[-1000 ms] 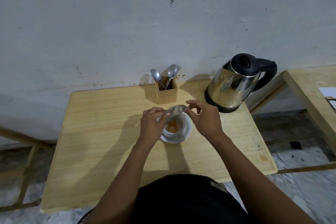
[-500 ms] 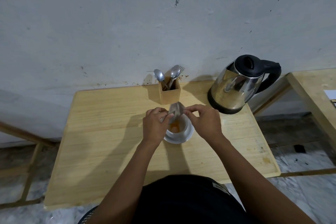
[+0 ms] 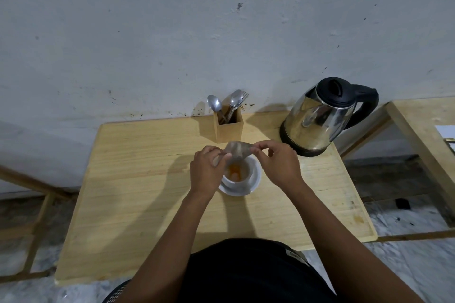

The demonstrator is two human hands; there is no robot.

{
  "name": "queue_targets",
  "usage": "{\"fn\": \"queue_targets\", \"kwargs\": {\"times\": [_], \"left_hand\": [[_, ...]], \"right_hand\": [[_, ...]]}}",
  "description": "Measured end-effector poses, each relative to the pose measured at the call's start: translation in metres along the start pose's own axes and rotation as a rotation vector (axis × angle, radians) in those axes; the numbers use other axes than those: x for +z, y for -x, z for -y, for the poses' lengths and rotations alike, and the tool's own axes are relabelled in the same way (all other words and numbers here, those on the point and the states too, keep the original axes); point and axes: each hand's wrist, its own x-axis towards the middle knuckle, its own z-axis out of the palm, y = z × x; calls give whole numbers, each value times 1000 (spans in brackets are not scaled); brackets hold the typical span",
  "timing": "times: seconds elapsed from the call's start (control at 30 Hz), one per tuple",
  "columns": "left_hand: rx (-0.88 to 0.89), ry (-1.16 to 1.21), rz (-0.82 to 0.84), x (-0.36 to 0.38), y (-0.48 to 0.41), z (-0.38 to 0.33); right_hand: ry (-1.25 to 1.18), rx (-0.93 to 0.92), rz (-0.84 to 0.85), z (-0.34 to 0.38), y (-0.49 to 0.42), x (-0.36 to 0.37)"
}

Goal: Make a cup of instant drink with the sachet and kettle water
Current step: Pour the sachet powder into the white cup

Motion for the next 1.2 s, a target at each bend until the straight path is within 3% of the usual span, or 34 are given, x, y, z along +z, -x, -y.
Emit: {"fn": "queue_targets", "kwargs": {"times": [0.27,0.37,0.47,0.53,0.73,0.8,0.9,1.2], "left_hand": [[12,-42,22,-3,0,9],[42,-68,52,-1,1,5],[76,-101,87,2,2,2],[92,-113,82,3,1,1],[91,-96,24,2,1,6],[83,-84,31,2,2,5],[76,-82,29,1,2,4],[66,-80,26,-2,2,-3]], "right_hand": [[-133,81,73,-14,10,1],[-13,126,46,-23,16,-2],[125,54,92,-22,23,0],[161,47,-26,-21,26,1],[84,63,3,-18,29,1],[33,98,83,-18,28,1],[30,124,31,-21,25,2],[-14,117,83,-14,17,4]]}}
